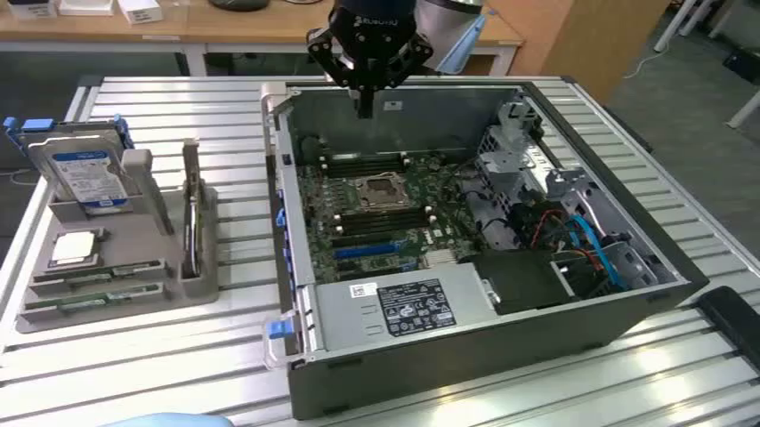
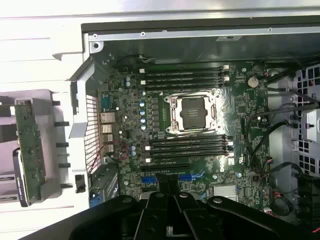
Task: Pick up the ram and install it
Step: 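Reach for the ram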
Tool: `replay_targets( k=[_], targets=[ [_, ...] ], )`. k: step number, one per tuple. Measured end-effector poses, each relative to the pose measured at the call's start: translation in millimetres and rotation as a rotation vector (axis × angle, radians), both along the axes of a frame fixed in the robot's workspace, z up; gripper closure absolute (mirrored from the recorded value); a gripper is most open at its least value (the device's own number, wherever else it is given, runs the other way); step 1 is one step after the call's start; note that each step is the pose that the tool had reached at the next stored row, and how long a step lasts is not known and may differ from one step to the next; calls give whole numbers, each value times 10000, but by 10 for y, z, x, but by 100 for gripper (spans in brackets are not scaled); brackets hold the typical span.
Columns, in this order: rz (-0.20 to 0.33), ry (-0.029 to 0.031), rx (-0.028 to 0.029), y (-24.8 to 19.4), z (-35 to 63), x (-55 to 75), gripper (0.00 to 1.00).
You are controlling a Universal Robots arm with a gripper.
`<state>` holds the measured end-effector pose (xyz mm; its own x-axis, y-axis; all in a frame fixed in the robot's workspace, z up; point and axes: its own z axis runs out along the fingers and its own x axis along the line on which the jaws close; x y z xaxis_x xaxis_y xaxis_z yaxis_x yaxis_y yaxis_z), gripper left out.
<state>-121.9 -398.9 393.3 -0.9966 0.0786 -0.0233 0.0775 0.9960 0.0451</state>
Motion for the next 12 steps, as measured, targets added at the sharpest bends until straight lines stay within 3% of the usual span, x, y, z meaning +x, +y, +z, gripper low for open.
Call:
replay_targets(
  k=[12],
  targets=[
    [-12, 0, 0, 1, 0, -4, 90]
  ],
)
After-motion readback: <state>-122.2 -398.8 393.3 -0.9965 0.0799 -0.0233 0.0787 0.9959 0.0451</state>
